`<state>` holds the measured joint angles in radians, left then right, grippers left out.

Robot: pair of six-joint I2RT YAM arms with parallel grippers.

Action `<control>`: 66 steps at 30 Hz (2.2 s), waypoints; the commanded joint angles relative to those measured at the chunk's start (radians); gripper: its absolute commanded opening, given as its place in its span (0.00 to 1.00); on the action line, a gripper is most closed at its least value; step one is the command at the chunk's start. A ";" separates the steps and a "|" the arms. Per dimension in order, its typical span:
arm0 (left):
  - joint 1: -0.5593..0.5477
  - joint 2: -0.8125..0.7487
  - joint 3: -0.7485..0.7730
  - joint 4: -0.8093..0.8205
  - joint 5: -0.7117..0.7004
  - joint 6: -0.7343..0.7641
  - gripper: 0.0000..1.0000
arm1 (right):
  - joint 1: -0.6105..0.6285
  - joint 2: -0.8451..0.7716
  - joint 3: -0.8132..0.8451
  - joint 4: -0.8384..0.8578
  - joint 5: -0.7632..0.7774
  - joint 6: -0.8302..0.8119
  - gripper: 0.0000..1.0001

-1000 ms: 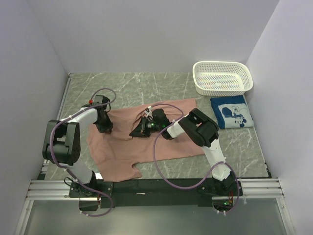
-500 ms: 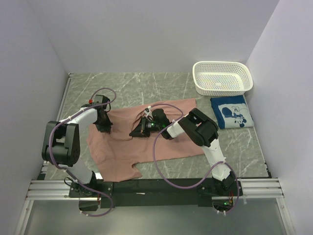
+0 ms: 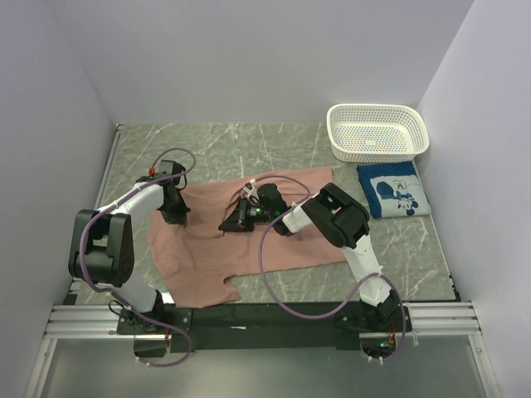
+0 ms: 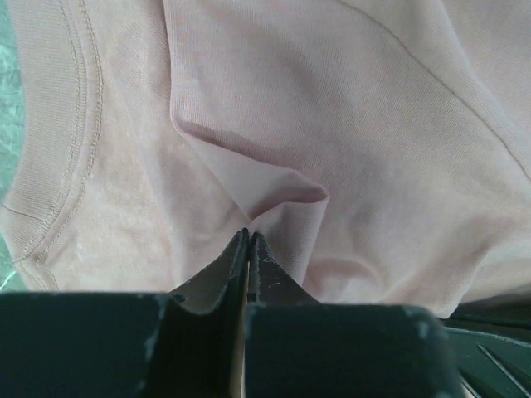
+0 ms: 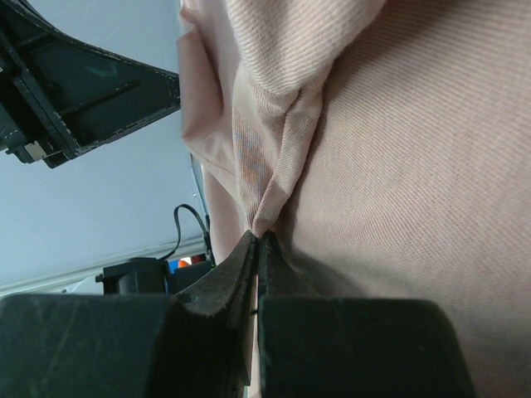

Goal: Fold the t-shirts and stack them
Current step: Fold the tshirt

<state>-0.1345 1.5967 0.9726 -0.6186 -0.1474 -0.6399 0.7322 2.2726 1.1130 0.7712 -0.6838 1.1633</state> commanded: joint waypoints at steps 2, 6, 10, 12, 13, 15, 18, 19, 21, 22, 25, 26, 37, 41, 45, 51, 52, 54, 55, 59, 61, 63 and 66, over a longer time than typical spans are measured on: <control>-0.004 -0.044 0.002 -0.044 -0.017 -0.020 0.01 | -0.004 0.022 0.010 -0.012 0.013 -0.027 0.00; -0.004 -0.092 -0.003 -0.122 -0.040 -0.079 0.01 | -0.005 0.004 0.008 -0.039 0.013 -0.037 0.00; -0.004 -0.150 -0.021 -0.200 -0.021 -0.148 0.01 | -0.005 -0.013 0.013 -0.088 0.018 -0.070 0.00; -0.004 -0.188 -0.041 -0.233 -0.002 -0.176 0.01 | -0.005 -0.019 0.018 -0.110 0.020 -0.080 0.00; -0.004 -0.201 -0.051 -0.240 0.005 -0.185 0.01 | -0.005 -0.019 0.019 -0.115 0.018 -0.085 0.00; -0.004 -0.237 -0.083 -0.251 0.028 -0.213 0.01 | -0.004 -0.022 0.028 -0.139 0.017 -0.097 0.00; -0.004 -0.283 -0.139 -0.248 0.039 -0.256 0.01 | -0.004 -0.033 0.034 -0.182 0.023 -0.122 0.00; -0.004 -0.296 -0.153 -0.250 0.032 -0.276 0.01 | -0.004 -0.036 0.036 -0.193 0.030 -0.138 0.00; -0.004 -0.328 -0.178 -0.257 0.008 -0.299 0.01 | -0.004 -0.048 0.041 -0.230 0.035 -0.154 0.00; -0.004 -0.340 -0.184 -0.259 0.003 -0.316 0.01 | -0.004 -0.051 0.042 -0.240 0.038 -0.171 0.00; -0.004 -0.371 -0.195 -0.253 -0.012 -0.337 0.01 | -0.004 -0.065 0.048 -0.279 0.041 -0.191 0.00; -0.004 -0.377 -0.196 -0.250 -0.011 -0.339 0.01 | -0.004 -0.070 0.051 -0.286 0.043 -0.195 0.00; -0.004 -0.346 -0.216 -0.219 -0.035 -0.354 0.01 | -0.004 -0.137 0.090 -0.464 0.056 -0.306 0.01; -0.004 -0.360 -0.221 -0.224 -0.038 -0.360 0.01 | -0.004 -0.153 0.117 -0.574 0.089 -0.349 0.03; -0.004 -0.374 -0.252 -0.210 -0.015 -0.377 0.02 | -0.004 -0.151 0.140 -0.638 0.104 -0.381 0.05; -0.004 -0.411 -0.299 -0.176 0.014 -0.420 0.02 | -0.004 -0.153 0.160 -0.694 0.132 -0.421 0.07; -0.004 -0.417 -0.301 -0.176 0.014 -0.428 0.02 | -0.004 -0.153 0.160 -0.694 0.130 -0.424 0.07; -0.004 -0.423 -0.302 -0.182 0.014 -0.428 0.03 | -0.004 -0.153 0.165 -0.694 0.122 -0.427 0.07; -0.004 -0.432 -0.301 -0.188 0.014 -0.429 0.03 | -0.004 -0.153 0.165 -0.694 0.119 -0.433 0.07; -0.004 -0.480 -0.288 -0.211 0.006 -0.441 0.11 | -0.005 -0.180 0.174 -0.743 0.138 -0.471 0.23; -0.004 -0.521 -0.279 -0.216 -0.006 -0.455 0.19 | -0.011 -0.202 0.180 -0.765 0.153 -0.513 0.30; 0.006 -0.544 -0.261 -0.221 -0.047 -0.461 0.25 | -0.033 -0.237 0.180 -0.799 0.161 -0.533 0.37; 0.062 -0.573 -0.209 -0.216 -0.124 -0.432 0.40 | -0.097 -0.294 0.153 -0.817 0.170 -0.553 0.41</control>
<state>-0.1123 1.0557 0.6941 -0.8349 -0.1722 -1.0775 0.7109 2.0769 1.2686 0.0116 -0.5629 0.6750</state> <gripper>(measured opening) 0.364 0.407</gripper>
